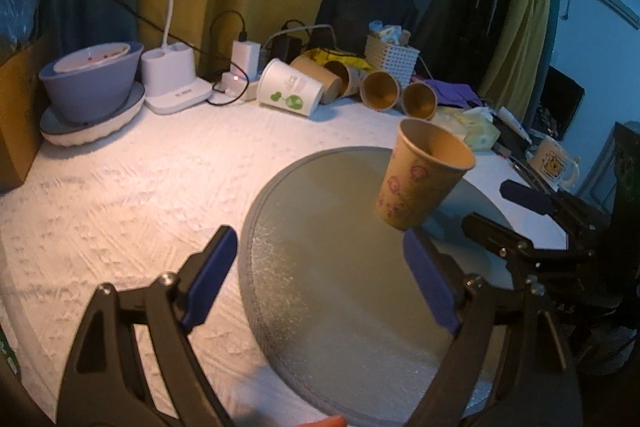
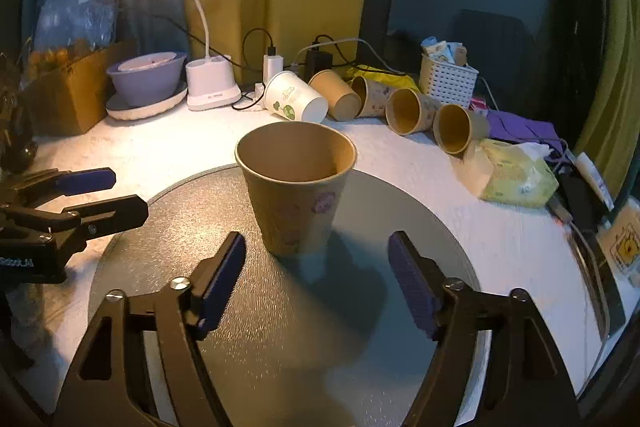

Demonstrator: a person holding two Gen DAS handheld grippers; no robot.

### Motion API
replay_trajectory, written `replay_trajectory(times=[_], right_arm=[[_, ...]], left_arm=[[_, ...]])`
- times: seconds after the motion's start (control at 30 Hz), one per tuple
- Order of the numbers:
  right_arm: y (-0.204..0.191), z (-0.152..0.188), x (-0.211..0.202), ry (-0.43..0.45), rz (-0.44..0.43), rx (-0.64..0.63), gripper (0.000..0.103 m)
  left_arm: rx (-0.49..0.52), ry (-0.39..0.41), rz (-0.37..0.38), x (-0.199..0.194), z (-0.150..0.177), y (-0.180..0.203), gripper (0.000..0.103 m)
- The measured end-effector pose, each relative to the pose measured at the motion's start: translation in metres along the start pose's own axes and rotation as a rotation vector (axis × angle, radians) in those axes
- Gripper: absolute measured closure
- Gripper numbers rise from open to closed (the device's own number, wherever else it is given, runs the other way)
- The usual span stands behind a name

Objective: Flip cup upright
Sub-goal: 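Lower the upright cup onto the grey mat and open the right gripper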

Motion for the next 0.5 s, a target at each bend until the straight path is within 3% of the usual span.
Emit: replay_trajectory(times=[0.5], right_arm=[[0.021, 0.013, -0.063, 0.042, 0.017, 0.043, 0.024]], left_arm=[[0.082, 0.023, 0.003, -0.033, 0.015, 0.052, 0.017]])
Point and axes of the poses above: each gripper's, at about its wrist camera, not at the fingertips, and x roughly the way its jaws point, y to its right, z to its underside, the point moved 5 cm from there along x, roughly the way its jaws point, and after that the axes turned 13 degrees about z, right-handed, at the moved point
